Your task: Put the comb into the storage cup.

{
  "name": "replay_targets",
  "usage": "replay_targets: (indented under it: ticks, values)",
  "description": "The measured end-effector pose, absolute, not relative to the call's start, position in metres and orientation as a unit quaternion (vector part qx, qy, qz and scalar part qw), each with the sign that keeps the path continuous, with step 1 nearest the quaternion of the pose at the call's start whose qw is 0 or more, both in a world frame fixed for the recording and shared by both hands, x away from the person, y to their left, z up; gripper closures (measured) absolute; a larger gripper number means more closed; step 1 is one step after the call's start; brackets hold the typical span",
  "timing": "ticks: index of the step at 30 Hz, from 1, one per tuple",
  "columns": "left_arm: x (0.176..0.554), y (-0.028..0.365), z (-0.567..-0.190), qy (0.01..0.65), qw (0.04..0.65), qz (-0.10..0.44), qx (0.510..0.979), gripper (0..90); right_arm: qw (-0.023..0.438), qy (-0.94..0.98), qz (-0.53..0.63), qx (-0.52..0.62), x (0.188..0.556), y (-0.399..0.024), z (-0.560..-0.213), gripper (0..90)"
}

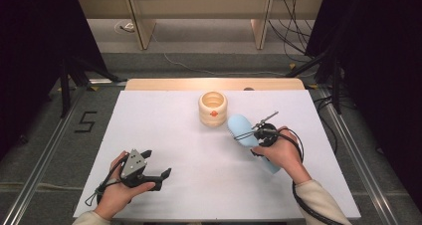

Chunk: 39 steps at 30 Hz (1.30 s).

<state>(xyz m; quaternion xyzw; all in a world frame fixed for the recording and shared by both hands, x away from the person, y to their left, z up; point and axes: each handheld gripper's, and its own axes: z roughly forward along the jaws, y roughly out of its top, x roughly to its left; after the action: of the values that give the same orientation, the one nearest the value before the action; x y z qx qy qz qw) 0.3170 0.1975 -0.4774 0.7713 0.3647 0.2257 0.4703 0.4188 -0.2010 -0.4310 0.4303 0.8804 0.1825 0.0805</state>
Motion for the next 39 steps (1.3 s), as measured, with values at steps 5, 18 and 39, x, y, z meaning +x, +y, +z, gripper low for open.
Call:
replay_targets:
  ticks: [5,18,39]
  values:
    - [0.317,0.198,-0.477,0.365,0.471,0.225,0.771,8.6,0.088,0.878,0.192,0.43,0.418,-0.202,-0.428,70.4]
    - [0.317,0.198,-0.477,0.363,0.468,0.229,0.772,7.6,0.102,0.873,0.209,0.428,0.417,-0.201,-0.423,70.4]
    - [0.317,0.197,-0.477,0.366,0.468,0.227,0.771,7.2,0.12,0.866,0.235,0.424,0.414,-0.202,-0.414,70.4]
